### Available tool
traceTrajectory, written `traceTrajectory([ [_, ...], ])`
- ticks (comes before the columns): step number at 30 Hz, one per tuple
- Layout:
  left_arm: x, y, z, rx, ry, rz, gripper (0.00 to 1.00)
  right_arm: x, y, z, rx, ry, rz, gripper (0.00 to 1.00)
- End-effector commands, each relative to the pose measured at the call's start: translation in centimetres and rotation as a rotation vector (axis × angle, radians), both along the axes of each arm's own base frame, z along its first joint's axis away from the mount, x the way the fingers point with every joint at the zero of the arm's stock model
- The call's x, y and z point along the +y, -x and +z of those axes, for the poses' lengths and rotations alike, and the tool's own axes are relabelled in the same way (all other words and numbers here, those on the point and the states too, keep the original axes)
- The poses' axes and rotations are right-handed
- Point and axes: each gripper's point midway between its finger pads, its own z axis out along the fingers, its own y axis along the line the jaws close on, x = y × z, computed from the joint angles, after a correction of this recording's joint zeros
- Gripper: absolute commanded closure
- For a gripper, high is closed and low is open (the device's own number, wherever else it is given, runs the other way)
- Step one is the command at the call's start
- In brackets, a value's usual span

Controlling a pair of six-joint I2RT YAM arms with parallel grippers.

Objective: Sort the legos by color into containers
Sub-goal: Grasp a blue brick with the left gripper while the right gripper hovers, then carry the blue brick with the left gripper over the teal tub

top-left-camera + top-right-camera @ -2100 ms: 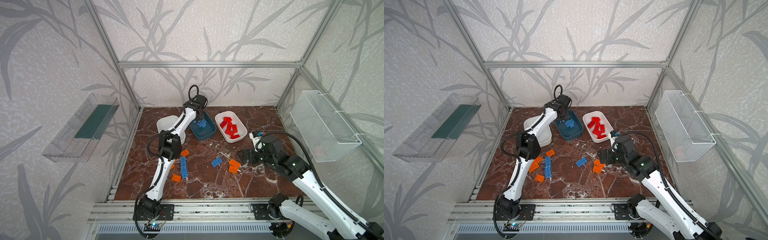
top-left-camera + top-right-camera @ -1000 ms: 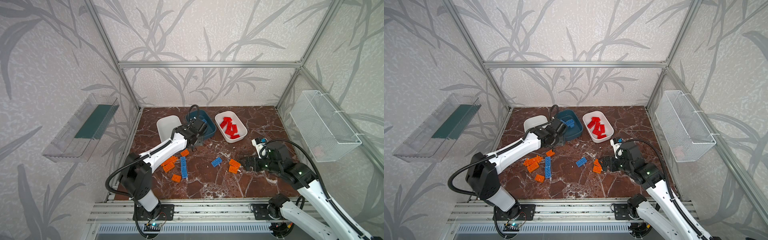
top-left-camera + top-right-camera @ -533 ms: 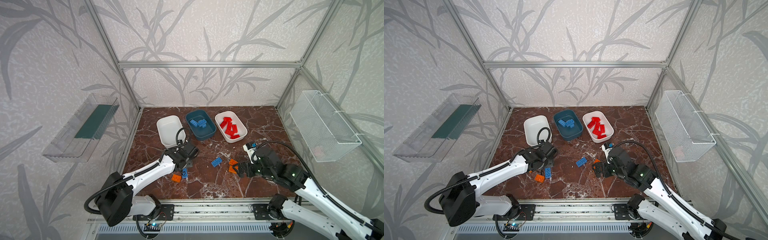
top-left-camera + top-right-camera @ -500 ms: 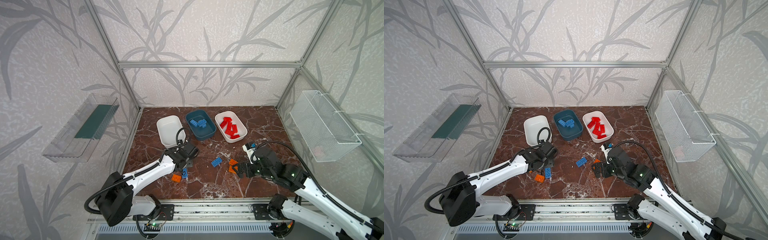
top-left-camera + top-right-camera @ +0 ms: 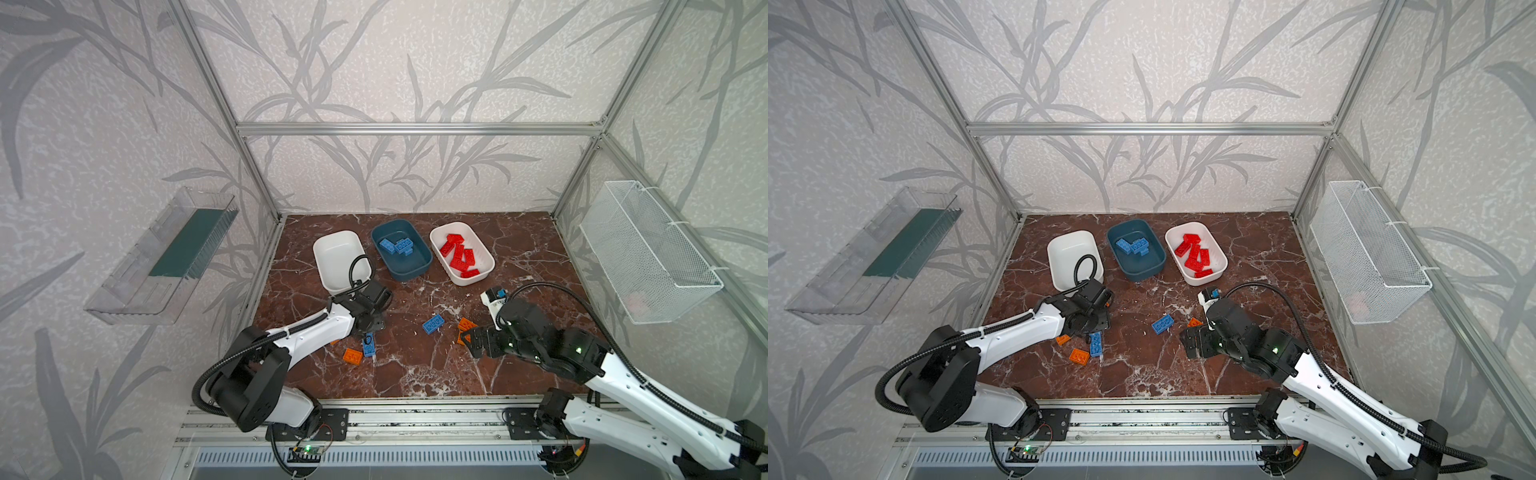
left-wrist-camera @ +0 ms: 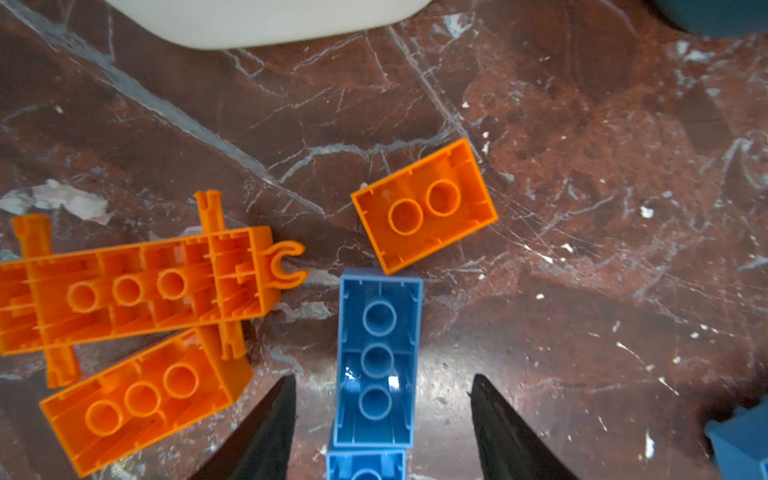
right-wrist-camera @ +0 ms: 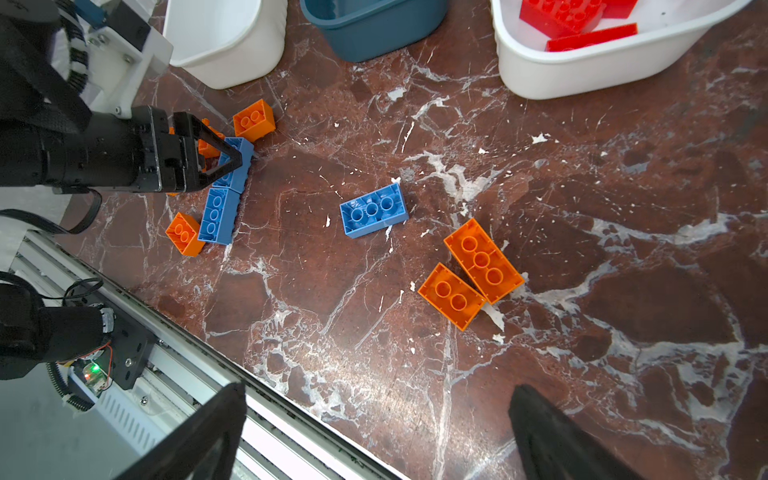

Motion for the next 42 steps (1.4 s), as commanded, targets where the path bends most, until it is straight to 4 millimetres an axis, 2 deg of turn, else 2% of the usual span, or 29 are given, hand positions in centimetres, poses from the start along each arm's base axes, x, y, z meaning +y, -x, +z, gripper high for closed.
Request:
traceTrajectory([
  [1,-0.2,-0.3,-0.9,0.021,0.028,-0.003,0.36,0.3,-0.5,0.8,-0.02,-0.009,-0.013,0.01],
  [9,0.4,-0.5,-3.2,0.08,0.006,0.013,0.57,0.9,-1.1,0.6,-0.026,0.014,0.003,0.01],
  [13,0.4,-0.3,-3.4,0.106,0.003,0.019,0.75,1.2,-1.5,1.0,-0.037,0.017,0.01,0.01],
  [16,0.8,-0.2,-2.0,0.097,-0.029,0.022,0.85,1.6,-1.7,1.5,-0.051,0.007,0.021,0.01],
  [21,1.1,-0.4,1.6,0.05,-0.045,0.018,0.86,2.1,-2.2,2.1,-0.078,0.006,0.036,0.01],
  [24,0.7,-1.5,4.2,0.009,-0.042,0.009,0.86,2.4,-2.7,2.5,-0.095,0.007,0.045,0.01],
  [28,-0.2,-4.3,7.4,-0.05,-0.067,-0.011,0.86,2.7,-3.4,2.7,-0.101,0.004,0.059,0.01],
  [33,-2.1,-9.3,10.3,-0.1,-0.088,-0.033,0.86,3.0,-4.8,2.6,-0.093,-0.004,0.065,0.01],
  [38,-3.9,-15.2,11.0,-0.107,-0.093,-0.052,0.86,3.0,-6.0,2.7,-0.085,-0.003,0.07,0.01],
  [42,-4.3,-20.0,10.4,-0.102,-0.092,-0.042,0.86,2.2,-6.7,2.5,-0.074,-0.009,0.05,0.01],
])
